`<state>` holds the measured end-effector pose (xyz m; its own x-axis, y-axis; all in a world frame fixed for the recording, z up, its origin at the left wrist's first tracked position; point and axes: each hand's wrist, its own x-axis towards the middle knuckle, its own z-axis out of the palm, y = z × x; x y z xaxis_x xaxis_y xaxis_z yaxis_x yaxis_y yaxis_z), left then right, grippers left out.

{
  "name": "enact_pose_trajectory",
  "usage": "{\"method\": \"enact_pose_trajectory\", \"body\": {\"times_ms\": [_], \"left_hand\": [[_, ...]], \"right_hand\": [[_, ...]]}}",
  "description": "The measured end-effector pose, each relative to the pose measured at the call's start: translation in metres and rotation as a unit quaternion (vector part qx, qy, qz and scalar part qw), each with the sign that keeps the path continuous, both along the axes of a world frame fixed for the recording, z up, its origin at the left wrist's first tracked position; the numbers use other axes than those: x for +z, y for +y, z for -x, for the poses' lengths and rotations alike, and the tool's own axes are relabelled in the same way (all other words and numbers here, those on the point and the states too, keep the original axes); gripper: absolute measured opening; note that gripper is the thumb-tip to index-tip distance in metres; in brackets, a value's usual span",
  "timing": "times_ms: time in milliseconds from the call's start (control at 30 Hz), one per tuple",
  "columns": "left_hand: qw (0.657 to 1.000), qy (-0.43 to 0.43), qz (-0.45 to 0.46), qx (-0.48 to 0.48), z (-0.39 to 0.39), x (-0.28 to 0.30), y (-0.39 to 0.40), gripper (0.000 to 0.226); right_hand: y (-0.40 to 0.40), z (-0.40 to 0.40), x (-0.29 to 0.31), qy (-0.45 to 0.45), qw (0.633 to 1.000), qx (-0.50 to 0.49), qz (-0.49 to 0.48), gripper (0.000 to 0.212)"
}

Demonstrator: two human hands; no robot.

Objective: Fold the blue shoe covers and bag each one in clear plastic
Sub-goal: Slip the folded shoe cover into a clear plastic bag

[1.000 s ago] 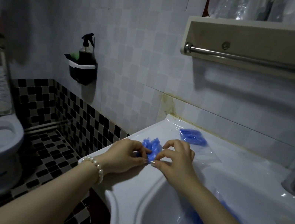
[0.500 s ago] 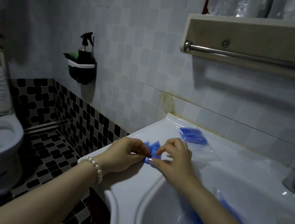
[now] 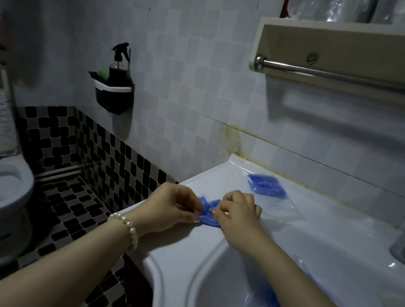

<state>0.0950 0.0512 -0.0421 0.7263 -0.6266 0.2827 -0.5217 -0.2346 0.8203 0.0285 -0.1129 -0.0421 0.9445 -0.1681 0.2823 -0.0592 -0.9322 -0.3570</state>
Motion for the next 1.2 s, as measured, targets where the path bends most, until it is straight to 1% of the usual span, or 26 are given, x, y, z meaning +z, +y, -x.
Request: {"method": "enact_pose_trajectory", "body": {"times_ms": [33,100,167,233,300,400,567,633,667,700,767,800,867,933,967,1000,1067,1200], "left_hand": [[1.000,-0.009,-0.007,0.004,-0.001,-0.001,-0.001,0.015],[0.999,-0.028,-0.026,0.017,-0.003,-0.003,-0.002,0.017],[0.998,-0.037,-0.041,0.032,-0.005,-0.006,-0.001,0.018],[0.997,-0.045,-0.050,0.045,-0.005,-0.008,-0.001,0.017],[0.993,-0.070,-0.075,0.065,-0.004,-0.007,-0.002,0.015],[0.983,-0.120,-0.107,0.089,0.000,-0.004,-0.002,0.016],[0.967,-0.191,-0.135,0.099,0.001,-0.005,-0.002,0.010],[0.959,-0.216,-0.150,0.106,0.001,-0.007,-0.004,0.014],[0.954,-0.228,-0.159,0.112,0.002,-0.007,-0.005,0.016],[0.949,-0.236,-0.172,0.117,0.003,-0.008,-0.007,0.018],[0.938,-0.251,-0.204,0.126,0.003,-0.008,-0.009,0.023],[0.931,-0.261,-0.220,0.133,0.003,-0.009,-0.010,0.026],[0.921,-0.268,-0.245,0.142,0.003,-0.008,-0.011,0.028],[0.924,-0.256,-0.245,0.147,0.004,-0.006,-0.011,0.025],[0.929,-0.246,-0.230,0.150,0.003,-0.007,-0.010,0.021],[0.937,-0.238,-0.206,0.152,0.003,-0.007,-0.009,0.016],[0.951,-0.225,-0.156,0.141,0.002,-0.008,-0.006,0.010],[0.965,-0.206,-0.138,0.090,0.001,-0.006,-0.004,0.011]], "right_hand": [[-0.001,0.001,-0.002,-0.014,1.000,-0.004,-0.007,0.020],[-0.002,0.004,-0.006,-0.076,0.997,-0.012,-0.016,0.010],[-0.004,0.009,-0.011,-0.156,0.987,0.011,-0.022,0.015],[-0.007,0.014,-0.013,-0.180,0.982,0.042,-0.026,0.025],[-0.007,0.014,-0.011,-0.160,0.986,0.050,-0.025,0.026],[-0.005,0.009,-0.006,-0.109,0.993,0.042,-0.009,0.017],[-0.003,0.000,0.000,-0.005,0.999,0.012,-0.051,0.016],[-0.004,-0.002,-0.002,-0.002,0.998,-0.003,-0.060,0.015],[-0.004,-0.002,-0.005,-0.022,0.998,-0.017,-0.062,0.014],[-0.003,-0.001,-0.008,-0.066,0.996,-0.024,-0.060,0.013],[-0.002,0.003,-0.014,-0.171,0.985,0.003,-0.028,0.014],[-0.003,0.005,-0.016,-0.195,0.980,0.028,-0.003,0.019],[-0.003,0.009,-0.018,-0.208,0.975,0.065,0.038,0.028],[-0.002,0.009,-0.014,-0.189,0.979,0.075,0.035,0.027],[-0.001,0.008,-0.010,-0.175,0.982,0.070,0.031,0.025],[0.002,0.005,-0.008,-0.159,0.985,0.062,0.032,0.024],[0.001,-0.001,-0.007,-0.094,0.994,0.041,0.031,0.024],[0.000,-0.006,-0.002,0.004,0.999,-0.001,-0.040,0.023]]}}
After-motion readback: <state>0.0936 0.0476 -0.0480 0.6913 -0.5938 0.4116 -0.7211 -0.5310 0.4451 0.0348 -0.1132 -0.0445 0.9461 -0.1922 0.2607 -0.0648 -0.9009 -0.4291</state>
